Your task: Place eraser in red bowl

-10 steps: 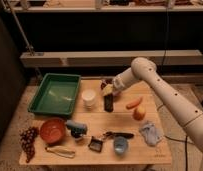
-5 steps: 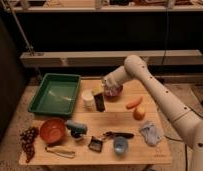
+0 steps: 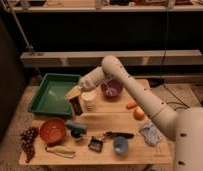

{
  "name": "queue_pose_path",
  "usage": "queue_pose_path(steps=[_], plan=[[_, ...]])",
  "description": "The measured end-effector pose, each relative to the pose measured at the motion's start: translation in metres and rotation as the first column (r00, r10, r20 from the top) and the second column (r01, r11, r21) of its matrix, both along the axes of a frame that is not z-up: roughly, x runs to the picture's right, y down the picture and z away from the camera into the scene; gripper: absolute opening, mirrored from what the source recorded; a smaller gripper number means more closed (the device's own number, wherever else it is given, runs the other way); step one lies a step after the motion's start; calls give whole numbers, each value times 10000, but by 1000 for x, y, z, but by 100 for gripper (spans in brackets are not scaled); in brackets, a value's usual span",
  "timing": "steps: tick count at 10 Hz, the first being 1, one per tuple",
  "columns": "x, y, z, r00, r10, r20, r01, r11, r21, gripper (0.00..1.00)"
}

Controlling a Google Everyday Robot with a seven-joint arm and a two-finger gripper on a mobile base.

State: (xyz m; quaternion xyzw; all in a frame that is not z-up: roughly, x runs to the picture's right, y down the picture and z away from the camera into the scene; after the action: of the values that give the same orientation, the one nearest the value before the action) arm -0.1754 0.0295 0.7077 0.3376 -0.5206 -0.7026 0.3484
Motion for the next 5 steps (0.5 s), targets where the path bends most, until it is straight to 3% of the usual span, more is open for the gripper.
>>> queue_pose_path(steps=[2,3,4,5], plan=[[-44,14,-24,9887,-454,1431,441,9989,124,0],[-71,23,-40,9688,-721,2370,660,9973,337,0],[-95,32,-54,9396,-923,3295,758,9951,628,0],[-119,43,-67,8948,-1085,4331,723,9924,992,0]])
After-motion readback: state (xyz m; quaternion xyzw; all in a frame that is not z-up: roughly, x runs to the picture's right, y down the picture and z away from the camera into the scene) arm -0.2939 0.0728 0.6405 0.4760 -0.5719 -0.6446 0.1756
